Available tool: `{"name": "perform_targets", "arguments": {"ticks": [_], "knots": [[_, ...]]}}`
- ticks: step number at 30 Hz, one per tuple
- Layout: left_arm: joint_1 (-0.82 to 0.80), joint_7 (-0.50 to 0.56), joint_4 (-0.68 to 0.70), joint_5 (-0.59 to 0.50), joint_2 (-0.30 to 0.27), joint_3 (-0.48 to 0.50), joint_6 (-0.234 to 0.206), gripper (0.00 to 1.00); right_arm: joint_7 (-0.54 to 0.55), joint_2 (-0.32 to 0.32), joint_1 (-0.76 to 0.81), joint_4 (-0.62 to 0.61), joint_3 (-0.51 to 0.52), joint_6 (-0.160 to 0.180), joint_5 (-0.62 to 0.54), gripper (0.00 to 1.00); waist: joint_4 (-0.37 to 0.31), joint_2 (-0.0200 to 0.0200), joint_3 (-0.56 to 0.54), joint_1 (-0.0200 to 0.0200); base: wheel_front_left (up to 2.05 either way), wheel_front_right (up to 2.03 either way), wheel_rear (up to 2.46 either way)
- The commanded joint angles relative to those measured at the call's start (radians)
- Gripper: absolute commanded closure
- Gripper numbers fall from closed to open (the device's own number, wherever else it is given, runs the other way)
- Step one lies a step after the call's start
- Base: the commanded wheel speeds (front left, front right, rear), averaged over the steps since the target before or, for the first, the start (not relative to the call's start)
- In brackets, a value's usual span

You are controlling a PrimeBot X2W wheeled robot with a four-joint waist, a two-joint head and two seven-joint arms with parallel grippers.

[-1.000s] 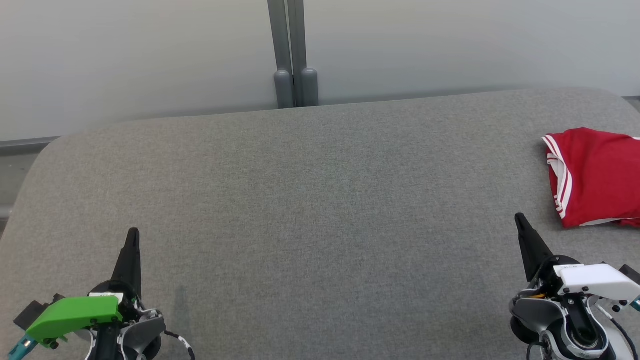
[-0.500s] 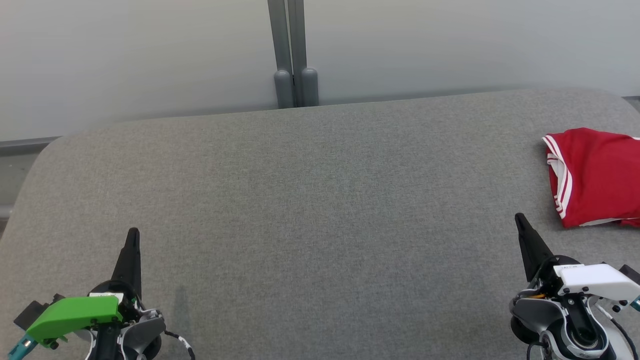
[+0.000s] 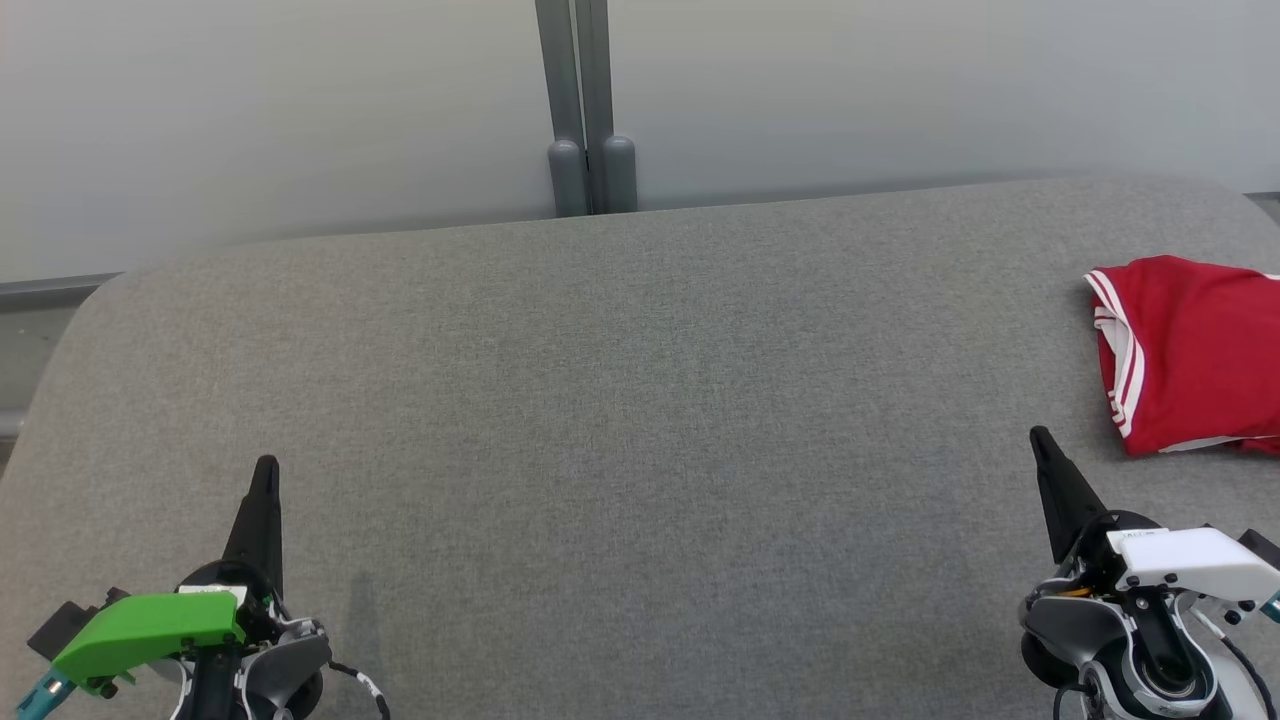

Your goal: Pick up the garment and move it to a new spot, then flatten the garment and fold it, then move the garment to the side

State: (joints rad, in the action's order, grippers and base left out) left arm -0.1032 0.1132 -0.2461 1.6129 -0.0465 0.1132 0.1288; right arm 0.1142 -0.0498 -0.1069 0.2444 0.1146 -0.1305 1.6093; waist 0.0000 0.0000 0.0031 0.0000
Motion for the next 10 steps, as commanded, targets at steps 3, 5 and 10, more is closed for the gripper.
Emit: {"name": "perform_targets", "arguments": {"ticks": [3, 5, 10], "knots": [[-0.013, 0.005, 0.002, 0.001, -0.007, 0.003, 0.005, 1.00, 0.003, -0.001, -0.006, 0.002, -0.001, 0.000, 0.007, 1.00, 0.000, 0.0000, 0.000, 0.0000, 0.00, 0.00, 0.00], [-0.013, 0.005, 0.002, 0.001, -0.007, 0.003, 0.005, 1.00, 0.003, -0.001, -0.006, 0.002, -0.001, 0.000, 0.007, 1.00, 0.000, 0.0000, 0.000, 0.0000, 0.00, 0.00, 0.00], [-0.013, 0.005, 0.002, 0.001, -0.007, 0.003, 0.005, 1.00, 0.003, -0.001, -0.006, 0.002, -0.001, 0.000, 0.007, 1.00, 0.000, 0.0000, 0.000, 0.0000, 0.00, 0.00, 0.00]]}}
